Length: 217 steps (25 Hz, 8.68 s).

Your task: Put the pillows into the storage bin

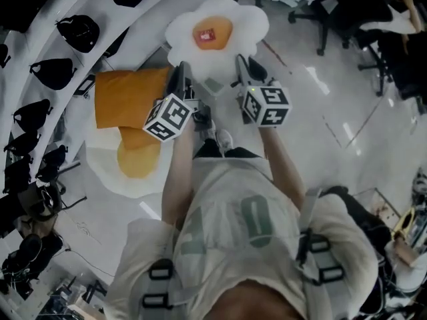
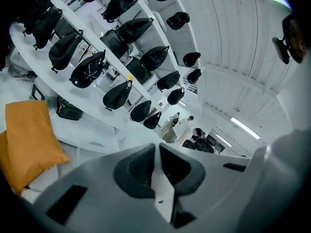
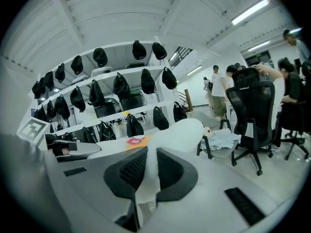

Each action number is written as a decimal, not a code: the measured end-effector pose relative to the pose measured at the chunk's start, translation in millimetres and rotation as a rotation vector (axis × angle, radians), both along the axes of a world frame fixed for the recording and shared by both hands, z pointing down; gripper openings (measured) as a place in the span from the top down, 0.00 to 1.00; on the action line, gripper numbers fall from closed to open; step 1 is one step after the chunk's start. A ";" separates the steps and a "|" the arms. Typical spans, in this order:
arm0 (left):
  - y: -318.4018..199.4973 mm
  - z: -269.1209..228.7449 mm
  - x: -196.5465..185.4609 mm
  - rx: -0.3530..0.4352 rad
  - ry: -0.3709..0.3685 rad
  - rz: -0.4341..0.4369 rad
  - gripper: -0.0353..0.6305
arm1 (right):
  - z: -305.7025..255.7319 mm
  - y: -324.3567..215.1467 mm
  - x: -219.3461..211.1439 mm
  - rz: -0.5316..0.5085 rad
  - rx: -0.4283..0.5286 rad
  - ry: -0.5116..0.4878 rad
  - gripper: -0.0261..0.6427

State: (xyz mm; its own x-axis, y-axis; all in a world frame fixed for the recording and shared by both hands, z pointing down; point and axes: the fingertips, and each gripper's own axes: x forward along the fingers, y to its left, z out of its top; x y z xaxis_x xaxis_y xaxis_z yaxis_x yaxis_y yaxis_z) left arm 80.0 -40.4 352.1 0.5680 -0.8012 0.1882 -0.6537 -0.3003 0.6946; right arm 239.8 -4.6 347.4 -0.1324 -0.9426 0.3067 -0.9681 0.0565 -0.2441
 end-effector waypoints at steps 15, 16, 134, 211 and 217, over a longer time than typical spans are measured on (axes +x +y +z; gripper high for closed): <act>-81.0 36.1 51.9 -0.026 -0.054 0.061 0.91 | 47.1 -79.3 52.1 0.014 -0.056 -0.088 0.90; -87.6 39.0 59.6 -0.025 -0.065 0.052 0.91 | 52.5 -87.5 60.3 0.004 -0.056 -0.099 0.90; -148.2 253.7 30.9 -0.592 -0.328 -0.322 0.67 | 199.9 -312.9 119.3 -0.392 -0.478 0.470 0.59; 139.0 530.4 -359.2 -0.782 -0.026 -0.970 0.84 | 513.9 3.6 -499.9 -1.601 -0.671 0.639 0.93; 122.1 403.9 -361.2 -0.698 -0.063 -0.883 0.85 | 402.0 -33.2 -478.8 -1.434 -0.608 0.608 0.93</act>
State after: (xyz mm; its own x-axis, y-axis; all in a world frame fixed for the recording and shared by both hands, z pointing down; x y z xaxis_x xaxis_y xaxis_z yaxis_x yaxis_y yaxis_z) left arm -281.2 81.8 755.9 -0.1725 -0.6262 0.7604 -0.4846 0.7260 0.4879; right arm -238.9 -37.8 749.4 -0.4569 0.0960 0.8843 -0.1753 0.9649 -0.1954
